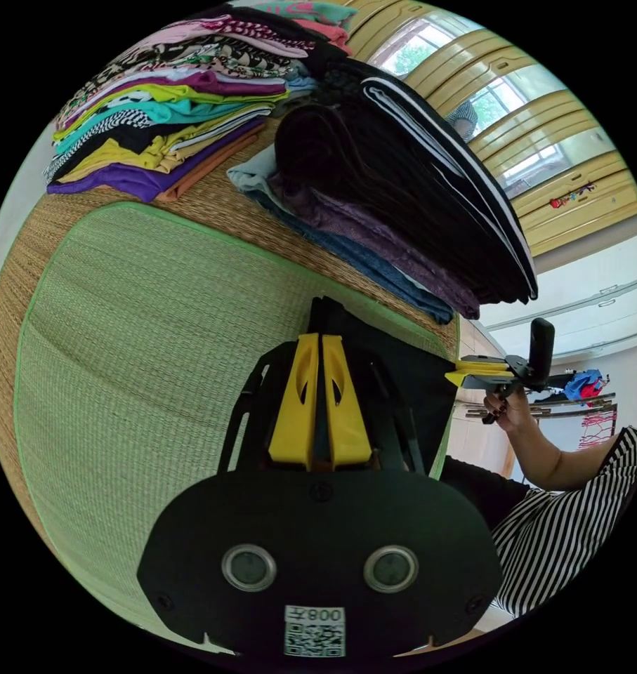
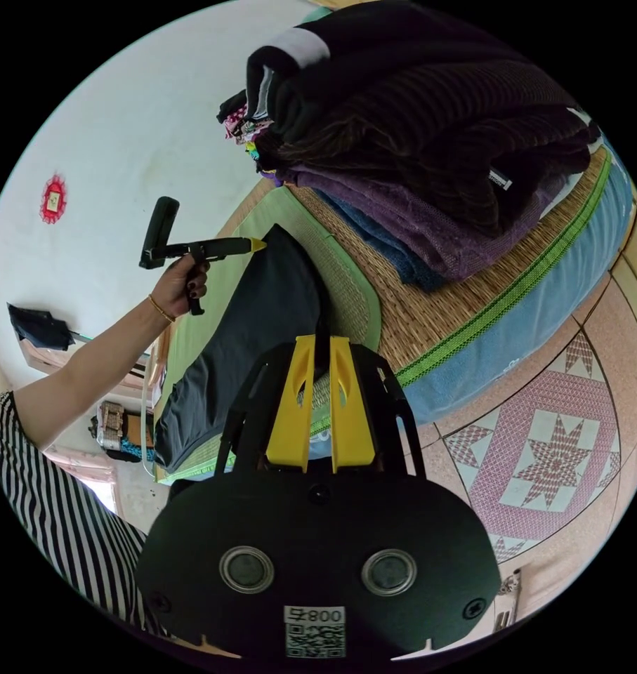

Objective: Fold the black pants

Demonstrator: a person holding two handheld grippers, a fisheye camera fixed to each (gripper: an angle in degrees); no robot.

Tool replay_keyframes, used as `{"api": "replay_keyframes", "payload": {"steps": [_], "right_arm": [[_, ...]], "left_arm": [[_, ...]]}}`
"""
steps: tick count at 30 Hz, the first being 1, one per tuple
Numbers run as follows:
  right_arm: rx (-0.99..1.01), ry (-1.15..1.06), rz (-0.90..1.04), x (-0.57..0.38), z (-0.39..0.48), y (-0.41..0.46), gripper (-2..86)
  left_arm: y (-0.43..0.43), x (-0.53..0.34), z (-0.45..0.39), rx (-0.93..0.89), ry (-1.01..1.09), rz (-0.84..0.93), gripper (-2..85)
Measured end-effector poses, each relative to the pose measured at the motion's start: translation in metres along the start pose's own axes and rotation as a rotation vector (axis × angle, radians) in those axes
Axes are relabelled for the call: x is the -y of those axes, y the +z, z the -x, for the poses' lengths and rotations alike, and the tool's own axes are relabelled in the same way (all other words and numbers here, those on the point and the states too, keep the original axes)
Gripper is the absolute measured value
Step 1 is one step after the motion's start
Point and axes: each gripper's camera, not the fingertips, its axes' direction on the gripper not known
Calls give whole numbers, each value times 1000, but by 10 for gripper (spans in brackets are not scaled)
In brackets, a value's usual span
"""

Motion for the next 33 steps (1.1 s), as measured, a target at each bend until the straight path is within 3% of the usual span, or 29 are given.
{"api": "replay_keyframes", "payload": {"steps": [19,33], "right_arm": [[88,-5,-44,-2,46,-25,29],[266,-244,-48,-5,202,-58,30]], "left_arm": [[-42,-76,12,-67,-33,-73,5],[-142,-219,25,-86,-15,-251,6]]}}
